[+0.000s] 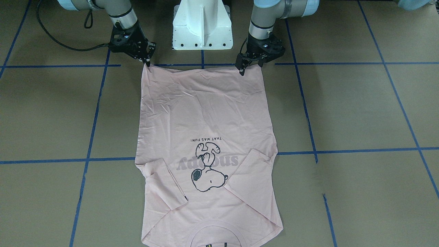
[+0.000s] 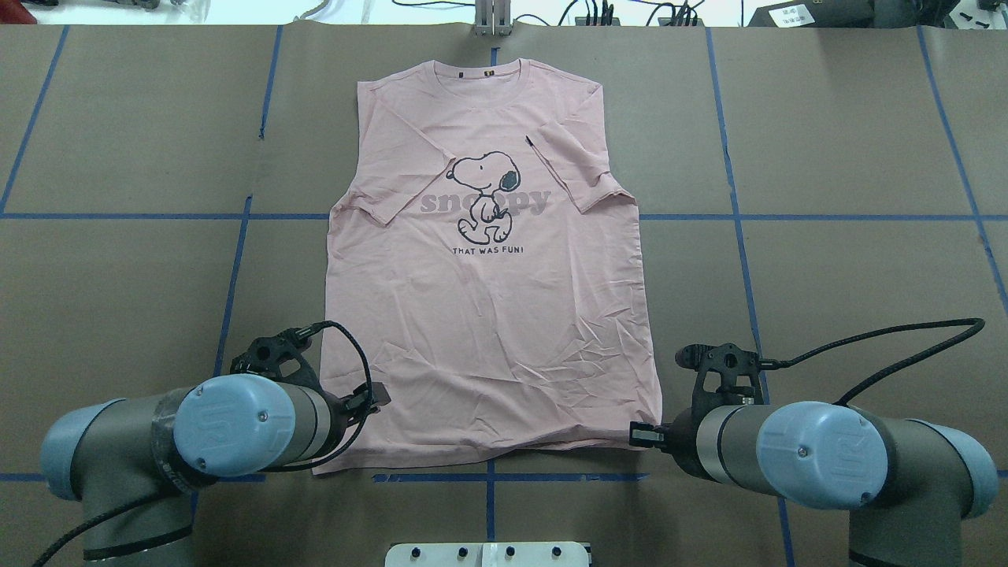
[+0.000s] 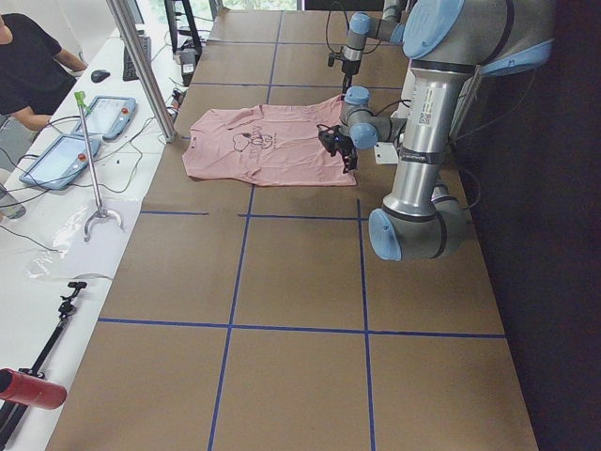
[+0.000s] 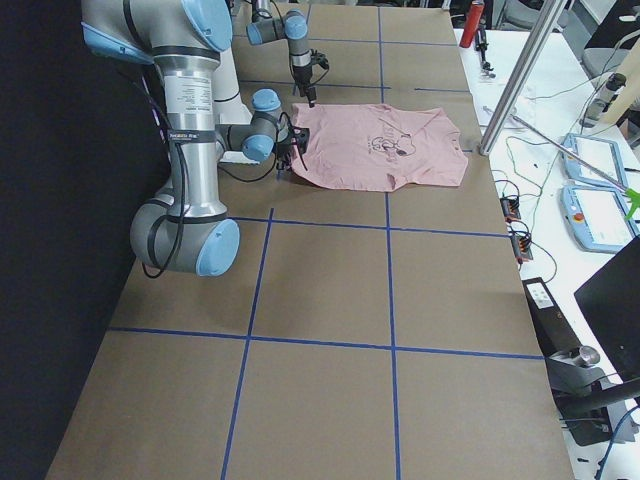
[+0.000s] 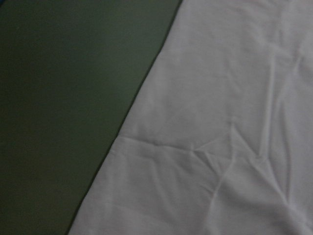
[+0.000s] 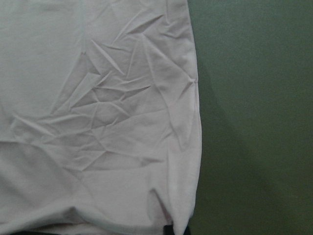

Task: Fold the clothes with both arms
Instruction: 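Move both grippers to the hem corners nearest the robot, then grasp both hem corners with the left and right grippers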

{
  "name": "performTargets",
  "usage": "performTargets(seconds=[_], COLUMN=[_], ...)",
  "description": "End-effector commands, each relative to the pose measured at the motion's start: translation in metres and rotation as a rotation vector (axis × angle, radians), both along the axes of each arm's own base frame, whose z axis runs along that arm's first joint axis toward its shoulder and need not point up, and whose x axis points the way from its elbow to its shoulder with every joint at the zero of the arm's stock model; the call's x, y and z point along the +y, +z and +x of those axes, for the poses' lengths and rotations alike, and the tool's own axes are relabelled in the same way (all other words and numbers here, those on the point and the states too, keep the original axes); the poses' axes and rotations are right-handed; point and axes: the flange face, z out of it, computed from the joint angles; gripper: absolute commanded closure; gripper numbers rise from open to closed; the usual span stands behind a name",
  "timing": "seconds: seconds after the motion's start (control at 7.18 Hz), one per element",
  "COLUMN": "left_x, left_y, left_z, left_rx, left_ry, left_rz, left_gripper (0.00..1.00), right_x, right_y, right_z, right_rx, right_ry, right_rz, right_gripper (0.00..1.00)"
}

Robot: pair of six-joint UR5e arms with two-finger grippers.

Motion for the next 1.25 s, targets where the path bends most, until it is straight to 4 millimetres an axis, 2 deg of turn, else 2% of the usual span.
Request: performTargets(seconds=[0.0,0.28,0.7,0.84,1.11], left_x=[0.017,0.028,0.031,0.031,0.031], left_y=[0.031,0.039,0.042,0.041,0.035], left_z=[0.0,0.007,0.015,0.014,0.013], left_rx=[-0.054,-0.071,-0.079,-0.076,-0.065], left_ry=[0.004,0.022,0.028,0.028,0.03], left_rz=[-0.025,-0.032,-0.036,-0.037,-0.036], left_gripper=[0.0,0.0,0.04,0.16,0.76], right_x=[0.0,-0.002,-0.002,-0.002,-0.004], right_y=[-0.001,-0.003,-0.005,-0.005,-0.004], right_z=[-0.001,0.0,0.0,0.0,0.003], right_rx=[-0.002,-0.006,-0.009,-0.009,-0.009], right_ry=[0.0,0.003,0.002,0.002,0.008], right_rz=[0.0,0.001,0.001,0.001,0.001], right_gripper=[1.0,1.0,1.0,1.0,1.0])
